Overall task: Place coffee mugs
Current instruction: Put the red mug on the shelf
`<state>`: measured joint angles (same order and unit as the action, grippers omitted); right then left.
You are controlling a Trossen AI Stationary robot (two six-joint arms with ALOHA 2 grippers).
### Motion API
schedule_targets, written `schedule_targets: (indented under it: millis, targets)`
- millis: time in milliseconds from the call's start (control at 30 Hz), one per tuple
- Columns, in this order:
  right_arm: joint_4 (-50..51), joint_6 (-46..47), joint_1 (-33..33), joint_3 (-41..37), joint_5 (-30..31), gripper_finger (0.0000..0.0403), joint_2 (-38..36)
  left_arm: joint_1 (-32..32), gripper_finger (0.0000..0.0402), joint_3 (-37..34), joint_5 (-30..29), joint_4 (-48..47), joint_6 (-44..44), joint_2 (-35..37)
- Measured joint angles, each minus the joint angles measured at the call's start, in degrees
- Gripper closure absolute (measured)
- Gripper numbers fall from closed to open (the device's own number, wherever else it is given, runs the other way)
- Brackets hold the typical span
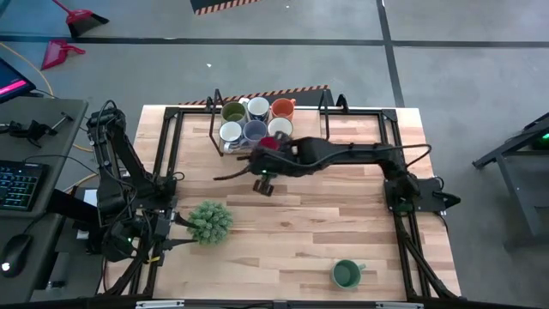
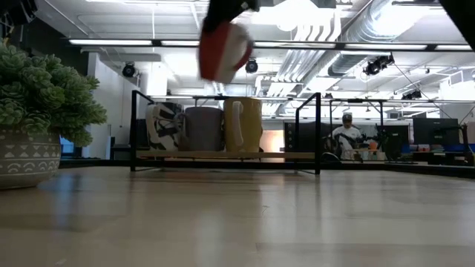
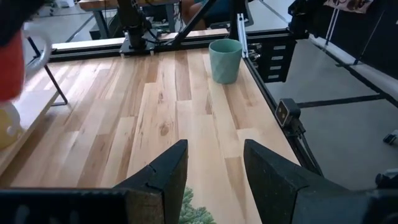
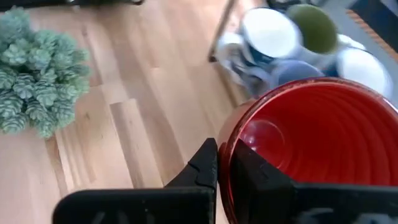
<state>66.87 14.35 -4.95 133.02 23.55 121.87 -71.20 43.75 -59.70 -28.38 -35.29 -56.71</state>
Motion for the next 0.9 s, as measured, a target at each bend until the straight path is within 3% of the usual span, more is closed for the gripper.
schedule_targets:
  millis: [300, 467, 900]
  targets:
    - [15.4, 20.0, 0.7, 0.1, 9.1, 0.0403, -4.2, 0.0, 0.0257, 0.0, -0.1, 0.0, -0.1, 0.0]
    - [22.9, 26.0, 2.6, 0.1, 10.3, 0.0403, -4.2, 0.0, 0.0257, 0.0, -0.9, 0.0, -0.1, 0.0]
    - [22.1, 22.6, 12.4, -0.1, 8.7, 0.0403, -4.3, 0.0, 0.0257, 0.0, -1.1, 1.8, -0.6, 0.0]
